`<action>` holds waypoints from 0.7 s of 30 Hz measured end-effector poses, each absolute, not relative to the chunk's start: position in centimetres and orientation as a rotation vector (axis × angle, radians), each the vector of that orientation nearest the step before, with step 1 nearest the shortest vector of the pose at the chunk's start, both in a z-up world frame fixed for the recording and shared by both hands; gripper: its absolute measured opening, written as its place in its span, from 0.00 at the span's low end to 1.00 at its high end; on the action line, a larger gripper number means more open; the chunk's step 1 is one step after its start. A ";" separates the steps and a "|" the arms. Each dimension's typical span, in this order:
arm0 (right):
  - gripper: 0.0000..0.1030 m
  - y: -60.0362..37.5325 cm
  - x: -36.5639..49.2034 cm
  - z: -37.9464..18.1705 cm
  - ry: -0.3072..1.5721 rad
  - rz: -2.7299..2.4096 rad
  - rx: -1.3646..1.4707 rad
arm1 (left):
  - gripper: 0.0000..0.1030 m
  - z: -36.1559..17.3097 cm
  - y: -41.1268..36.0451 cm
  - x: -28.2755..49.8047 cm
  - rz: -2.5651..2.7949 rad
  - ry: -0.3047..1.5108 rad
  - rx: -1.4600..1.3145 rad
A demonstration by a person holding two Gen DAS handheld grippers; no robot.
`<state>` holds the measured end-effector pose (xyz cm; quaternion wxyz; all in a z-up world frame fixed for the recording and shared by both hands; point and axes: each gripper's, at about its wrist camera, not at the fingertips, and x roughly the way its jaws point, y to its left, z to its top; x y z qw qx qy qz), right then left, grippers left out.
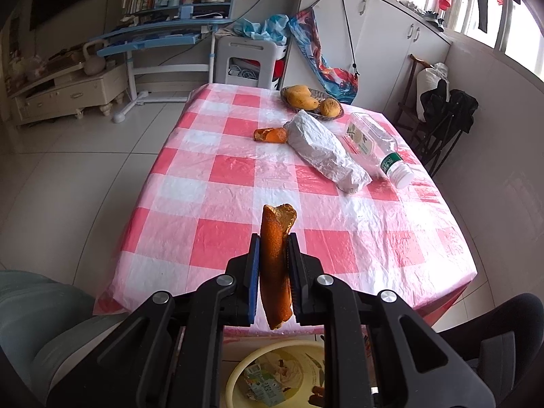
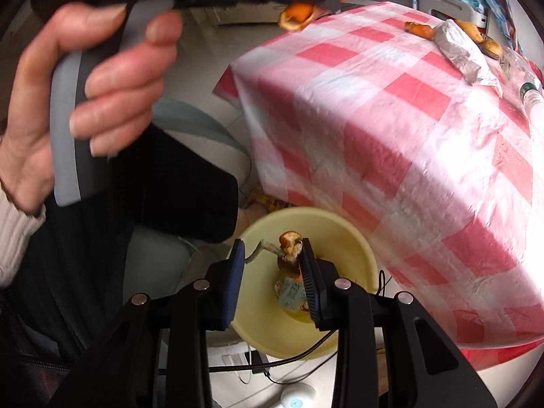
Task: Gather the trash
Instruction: 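Carry the peel over the bucket and drop it with the right gripper while left holds its peel, then carry the peel with the left gripper over the bucket and drop it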
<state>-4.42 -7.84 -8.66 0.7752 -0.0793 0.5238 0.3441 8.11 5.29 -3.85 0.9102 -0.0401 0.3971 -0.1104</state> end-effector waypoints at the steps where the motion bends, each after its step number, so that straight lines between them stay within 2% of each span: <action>1: 0.34 -7.8 -4.6 -8.8 1.136 0.733 -0.181 | 0.15 -3.8 5.3 8.0 -0.228 0.817 -0.080; 9: 0.45 -9.0 -4.4 -8.4 1.111 0.677 -0.148 | 0.15 -3.4 5.2 6.6 -0.226 0.799 -0.054; 14: 0.56 -10.0 -4.5 -7.4 1.068 0.633 -0.115 | 0.15 -3.7 4.9 5.3 -0.231 0.805 -0.032; 21: 0.64 -12.6 -4.6 -5.4 0.991 0.551 -0.045 | 0.15 -4.8 3.8 3.3 -0.243 0.835 0.020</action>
